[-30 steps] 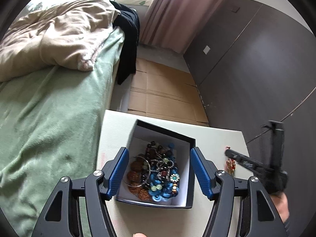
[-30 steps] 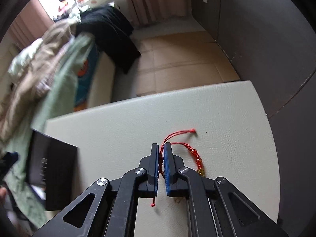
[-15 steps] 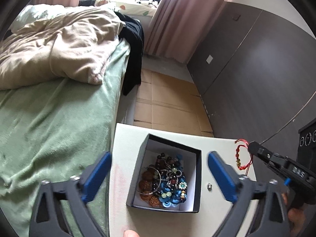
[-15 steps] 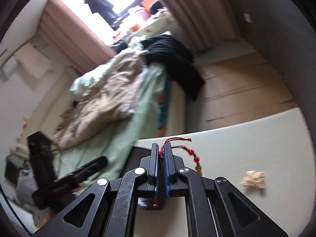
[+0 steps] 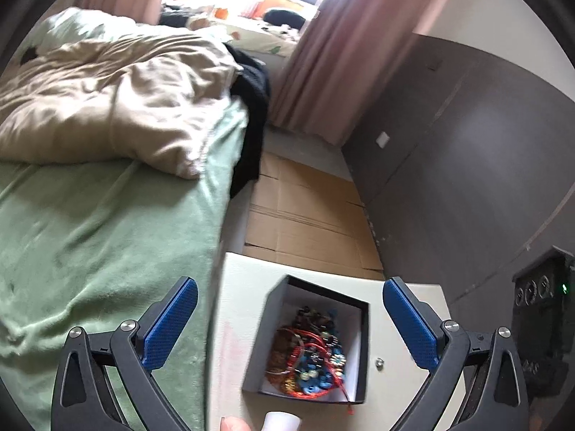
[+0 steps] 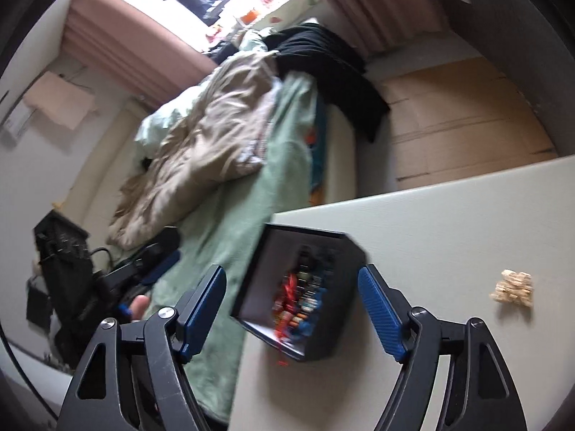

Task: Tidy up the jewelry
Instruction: 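Lift the red string with the right gripper and drop it into the box, then move the left gripper to the small silver bead and close on it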

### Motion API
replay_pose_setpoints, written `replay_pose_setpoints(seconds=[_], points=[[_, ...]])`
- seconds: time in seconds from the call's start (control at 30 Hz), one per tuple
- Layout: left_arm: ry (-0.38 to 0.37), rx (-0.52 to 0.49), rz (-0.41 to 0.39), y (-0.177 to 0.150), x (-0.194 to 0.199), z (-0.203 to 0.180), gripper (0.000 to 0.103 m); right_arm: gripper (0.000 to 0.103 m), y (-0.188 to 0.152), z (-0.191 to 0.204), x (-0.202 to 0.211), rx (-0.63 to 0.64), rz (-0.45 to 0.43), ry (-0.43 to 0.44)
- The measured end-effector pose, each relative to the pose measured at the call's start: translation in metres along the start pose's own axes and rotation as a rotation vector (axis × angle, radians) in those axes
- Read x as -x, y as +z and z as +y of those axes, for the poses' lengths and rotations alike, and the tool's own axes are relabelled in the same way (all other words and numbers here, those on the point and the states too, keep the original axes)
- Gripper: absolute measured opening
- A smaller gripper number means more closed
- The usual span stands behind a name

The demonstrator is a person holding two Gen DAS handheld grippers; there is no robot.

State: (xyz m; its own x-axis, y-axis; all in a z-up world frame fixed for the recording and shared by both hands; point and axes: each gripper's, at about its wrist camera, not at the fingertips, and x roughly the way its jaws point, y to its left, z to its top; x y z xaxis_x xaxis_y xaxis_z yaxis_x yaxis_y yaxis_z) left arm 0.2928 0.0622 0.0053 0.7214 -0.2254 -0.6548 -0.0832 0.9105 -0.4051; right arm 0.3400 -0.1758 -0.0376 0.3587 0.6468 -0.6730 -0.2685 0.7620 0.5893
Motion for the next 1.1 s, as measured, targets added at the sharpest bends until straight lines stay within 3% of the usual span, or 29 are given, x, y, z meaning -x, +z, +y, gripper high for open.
replay_pose_setpoints(seconds=[0.1, 0.23, 0.4, 0.6, 0.83, 0.9, 1.1], points=[[-0.016, -0.049, 0.020, -0.005, -0.004, -0.015, 0.102, 0.085, -0.001, -0.018, 0.017, -0.021, -0.017, -0.066], [-0.055, -0.110, 0.080, -0.015, -0.016, -0.038, 0.102, 0.086, -0.002, -0.040, 0.037, -0.031, -0.018, -0.171], [-0.074, -0.184, 0.101, -0.027, -0.019, -0.065, 0.102, 0.085, -0.001, -0.066, 0.058, -0.048, -0.026, -0.270], [-0.048, -0.308, 0.136, -0.048, -0.027, -0.101, 0.102, 0.085, 0.000, -0.080, 0.087, -0.035, -0.089, -0.324], [-0.004, -0.474, 0.181, -0.079, -0.041, -0.134, 0.102, 0.085, -0.008, -0.103, 0.109, -0.026, -0.113, -0.456], [0.020, -0.520, 0.198, -0.089, -0.047, -0.143, 0.096, 0.085, -0.010, -0.111, 0.115, -0.029, -0.110, -0.476], [-0.029, -0.568, 0.270, -0.110, -0.064, -0.151, 0.076, 0.085, -0.014, -0.125, 0.131, -0.011, -0.114, -0.488]])
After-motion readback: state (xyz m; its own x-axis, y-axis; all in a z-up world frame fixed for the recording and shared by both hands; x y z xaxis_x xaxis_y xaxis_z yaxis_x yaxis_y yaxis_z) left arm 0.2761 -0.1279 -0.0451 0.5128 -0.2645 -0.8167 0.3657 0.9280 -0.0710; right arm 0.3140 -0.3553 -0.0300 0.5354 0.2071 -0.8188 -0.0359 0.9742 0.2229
